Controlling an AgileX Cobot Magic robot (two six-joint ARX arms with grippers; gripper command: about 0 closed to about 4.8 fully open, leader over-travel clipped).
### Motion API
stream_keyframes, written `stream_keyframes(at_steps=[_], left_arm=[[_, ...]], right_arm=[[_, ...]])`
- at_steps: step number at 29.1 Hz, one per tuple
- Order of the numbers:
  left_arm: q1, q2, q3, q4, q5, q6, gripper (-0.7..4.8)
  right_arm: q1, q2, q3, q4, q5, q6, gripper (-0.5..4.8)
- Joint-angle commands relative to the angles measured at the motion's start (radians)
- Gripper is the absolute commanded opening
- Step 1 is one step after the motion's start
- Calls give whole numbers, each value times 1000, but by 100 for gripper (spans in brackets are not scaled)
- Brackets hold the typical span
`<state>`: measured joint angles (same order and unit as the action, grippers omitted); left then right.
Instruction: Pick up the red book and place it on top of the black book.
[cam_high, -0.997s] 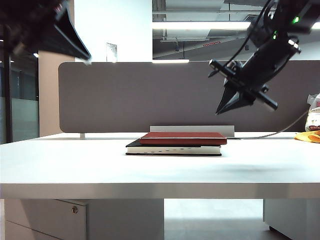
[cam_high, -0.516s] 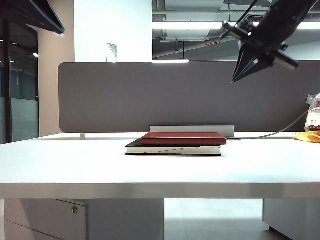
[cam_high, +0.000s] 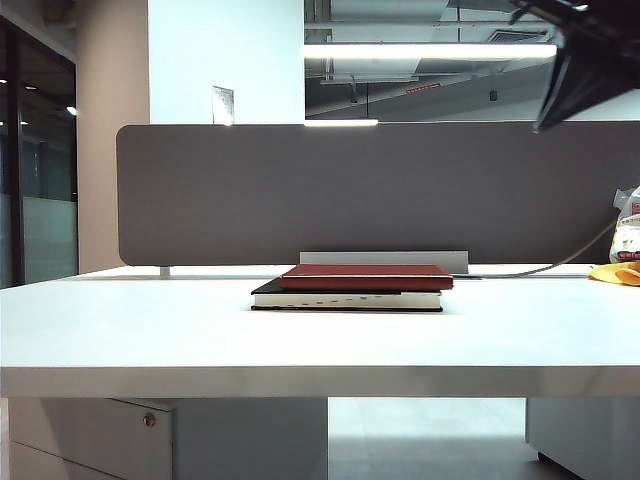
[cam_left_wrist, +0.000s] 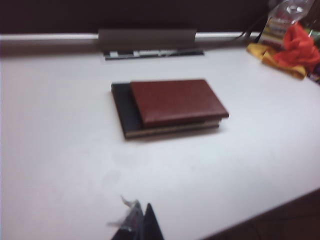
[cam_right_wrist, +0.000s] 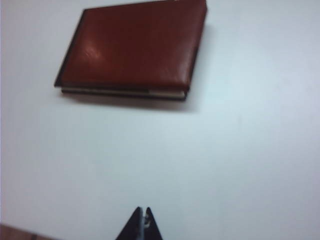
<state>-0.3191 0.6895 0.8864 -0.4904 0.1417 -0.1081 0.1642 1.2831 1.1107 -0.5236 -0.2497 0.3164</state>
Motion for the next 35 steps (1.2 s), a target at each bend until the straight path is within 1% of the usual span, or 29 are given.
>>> stream_keyframes(at_steps=[1, 2, 3, 4, 5, 7, 10, 15, 18, 20, 22, 24, 26, 30, 35], left_arm=[[-1, -56, -12, -52, -34, 5, -6], [-1, -106, -39, -52, -37, -2, -6], [-1, -130, -55, -52, -40, -6, -6], [-1, -192, -98, -54, -64, -27, -6], [-1, -230, -125, -53, -75, -43, -6], [-1, -302, -182, -47, -95, -72, -6], [-1, -401, -264, -47, -133, -84, -6], [-1, -557, -385, -46, -146, -104, -6], [-1, -626, -431, -40, -155, -110, -6], [-1, -660, -449, -18, -158, -118, -6], [-1, -681, -461, -5, -190, -136, -6], [-1, -686, -473, -1, -202, -135, -6], [-2, -686, -486, 6, -200, -137, -6], [-2, -686, -521, 14, -183, -176, -6], [-2, -686, -566, 37, -183, -180, -6]], right_arm=[[2, -103, -108, 59, 17, -3, -3], [2, -180, -193, 96, 25, 10, -3], [2, -214, -230, 113, 31, 19, -3], [2, -290, -305, 145, 41, 40, -3], [3, -331, -343, 157, 53, 42, -3], [3, -394, -394, 165, 73, 42, -3], [3, -488, -465, 173, 96, 39, -3], [3, -621, -563, 192, 121, 53, -3], [4, -692, -611, 204, 122, 56, -3], [4, -738, -639, 207, 140, 58, -3], [4, -782, -665, 209, 148, 59, -3], [4, -818, -687, 212, 148, 60, -3], [4, -861, -711, 210, 161, 59, -3], [4, -945, -766, 211, 177, 74, -3], [4, -1048, -843, 211, 191, 80, -3]])
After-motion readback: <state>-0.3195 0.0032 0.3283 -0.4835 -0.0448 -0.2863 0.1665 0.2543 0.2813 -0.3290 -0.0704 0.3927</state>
